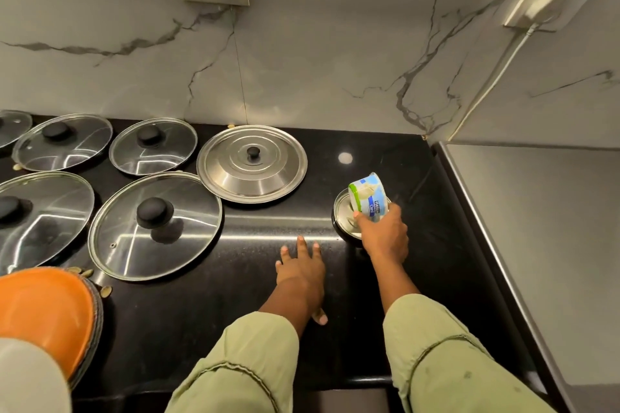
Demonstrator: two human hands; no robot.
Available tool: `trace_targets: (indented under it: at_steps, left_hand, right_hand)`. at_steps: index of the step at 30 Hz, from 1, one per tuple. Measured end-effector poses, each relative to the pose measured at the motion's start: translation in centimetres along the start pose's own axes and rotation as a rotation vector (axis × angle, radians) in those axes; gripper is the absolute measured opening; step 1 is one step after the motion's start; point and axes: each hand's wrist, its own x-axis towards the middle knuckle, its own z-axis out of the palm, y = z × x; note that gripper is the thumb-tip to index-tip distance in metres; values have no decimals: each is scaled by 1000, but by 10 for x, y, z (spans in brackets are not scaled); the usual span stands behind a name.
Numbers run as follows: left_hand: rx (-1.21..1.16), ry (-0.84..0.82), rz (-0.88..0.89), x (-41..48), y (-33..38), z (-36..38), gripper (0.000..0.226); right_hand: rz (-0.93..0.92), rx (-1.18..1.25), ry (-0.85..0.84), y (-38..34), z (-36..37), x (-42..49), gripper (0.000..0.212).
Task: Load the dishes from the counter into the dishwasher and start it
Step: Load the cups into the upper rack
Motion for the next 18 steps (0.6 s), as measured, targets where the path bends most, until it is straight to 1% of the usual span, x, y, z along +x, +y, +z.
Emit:
trace_targets:
  at_steps: [5,10,15,18]
  left_hand:
    - [-2,-35,-24,8,5,0,140]
    - [-3,-39,-27,10,6,0,141]
    - [16,-23,-24,11,6,2,143]
    - [14,-16,-24,11,5,2,143]
  right_hand:
    - [-83,-53,28,-2,6,7,38]
    - [-134,-40,29,-4,11,10,17]
    - [-141,-28,85,-6,3,10,29]
    - [-138,-25,134,-5,-2,9,30]
